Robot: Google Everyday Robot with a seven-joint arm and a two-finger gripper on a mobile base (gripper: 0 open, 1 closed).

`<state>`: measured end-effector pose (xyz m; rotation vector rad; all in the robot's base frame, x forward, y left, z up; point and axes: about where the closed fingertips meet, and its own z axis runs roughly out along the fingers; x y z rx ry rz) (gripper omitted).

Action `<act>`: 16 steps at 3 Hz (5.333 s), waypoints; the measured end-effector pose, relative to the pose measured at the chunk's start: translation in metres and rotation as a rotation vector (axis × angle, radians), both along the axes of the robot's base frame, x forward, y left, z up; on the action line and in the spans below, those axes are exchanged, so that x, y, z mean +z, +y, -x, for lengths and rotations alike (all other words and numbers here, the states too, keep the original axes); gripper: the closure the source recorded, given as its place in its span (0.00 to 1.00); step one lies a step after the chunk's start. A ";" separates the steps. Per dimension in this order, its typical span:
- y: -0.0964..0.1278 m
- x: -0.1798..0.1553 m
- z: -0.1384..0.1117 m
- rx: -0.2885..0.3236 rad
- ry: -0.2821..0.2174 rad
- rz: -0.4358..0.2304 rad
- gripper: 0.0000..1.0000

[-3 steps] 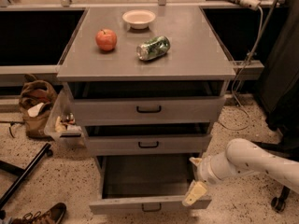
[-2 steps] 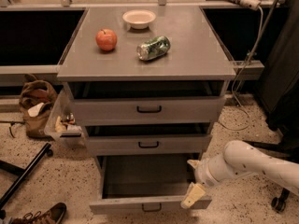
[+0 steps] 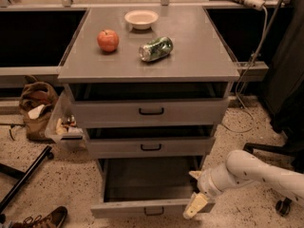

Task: Close bottom drawer

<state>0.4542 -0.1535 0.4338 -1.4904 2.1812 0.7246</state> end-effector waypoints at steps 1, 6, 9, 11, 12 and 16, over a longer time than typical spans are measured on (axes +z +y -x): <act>-0.001 -0.059 0.025 -0.009 0.104 -0.053 0.00; 0.009 -0.186 0.047 -0.003 0.288 -0.203 0.00; 0.006 -0.224 0.056 -0.003 0.316 -0.225 0.00; 0.049 -0.236 0.003 0.095 0.288 -0.219 0.00; 0.049 -0.236 0.003 0.095 0.288 -0.219 0.00; 0.074 -0.230 -0.118 0.119 0.228 -0.212 0.00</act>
Offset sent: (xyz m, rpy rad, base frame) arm -0.0699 0.0005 -0.1393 0.1358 0.2626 -0.0168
